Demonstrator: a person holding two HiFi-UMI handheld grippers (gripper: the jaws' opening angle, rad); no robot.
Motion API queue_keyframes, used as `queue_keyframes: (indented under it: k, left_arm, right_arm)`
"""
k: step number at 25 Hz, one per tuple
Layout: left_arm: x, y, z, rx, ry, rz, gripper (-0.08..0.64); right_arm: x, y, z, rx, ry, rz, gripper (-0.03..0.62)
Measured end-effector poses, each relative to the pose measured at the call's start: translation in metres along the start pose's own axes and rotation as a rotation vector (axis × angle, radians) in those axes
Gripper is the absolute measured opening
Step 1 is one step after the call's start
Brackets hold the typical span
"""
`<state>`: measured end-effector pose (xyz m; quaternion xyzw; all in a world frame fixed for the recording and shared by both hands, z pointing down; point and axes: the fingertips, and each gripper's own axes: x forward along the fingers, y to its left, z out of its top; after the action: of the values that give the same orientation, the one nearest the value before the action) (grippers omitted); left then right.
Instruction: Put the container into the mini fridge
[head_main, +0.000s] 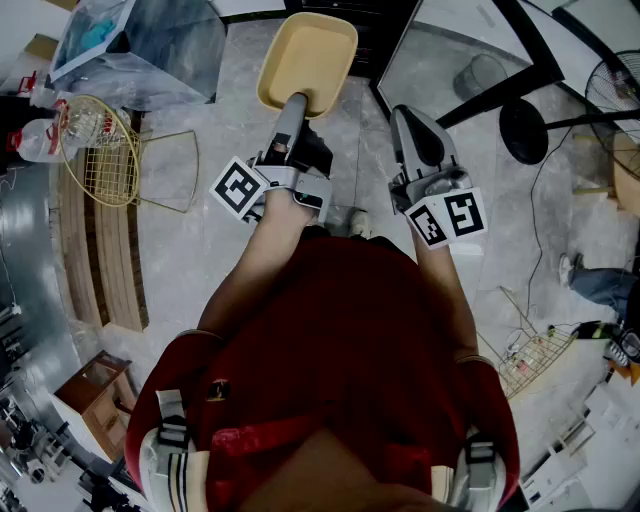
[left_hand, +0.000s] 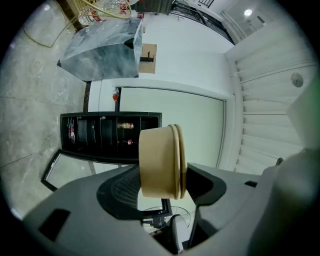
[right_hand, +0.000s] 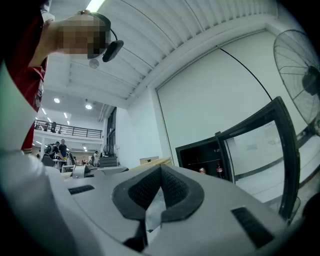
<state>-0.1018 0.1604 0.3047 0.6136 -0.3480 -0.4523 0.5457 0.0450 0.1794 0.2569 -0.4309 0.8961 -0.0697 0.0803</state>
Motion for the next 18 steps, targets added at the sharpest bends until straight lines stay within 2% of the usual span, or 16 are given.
queue_keyframes:
  k: [12,18]
  left_arm:
    - [0.001,0.005,0.012,-0.016,0.017,-0.009,0.270]
    - [-0.001,0.008,0.031,-0.025,0.034,-0.002,0.270]
  right_arm:
    - [0.011,0.006,-0.005,0.016,-0.010,-0.012,-0.003]
    - [0.024,0.017,-0.010,0.003,0.001,-0.036,-0.003]
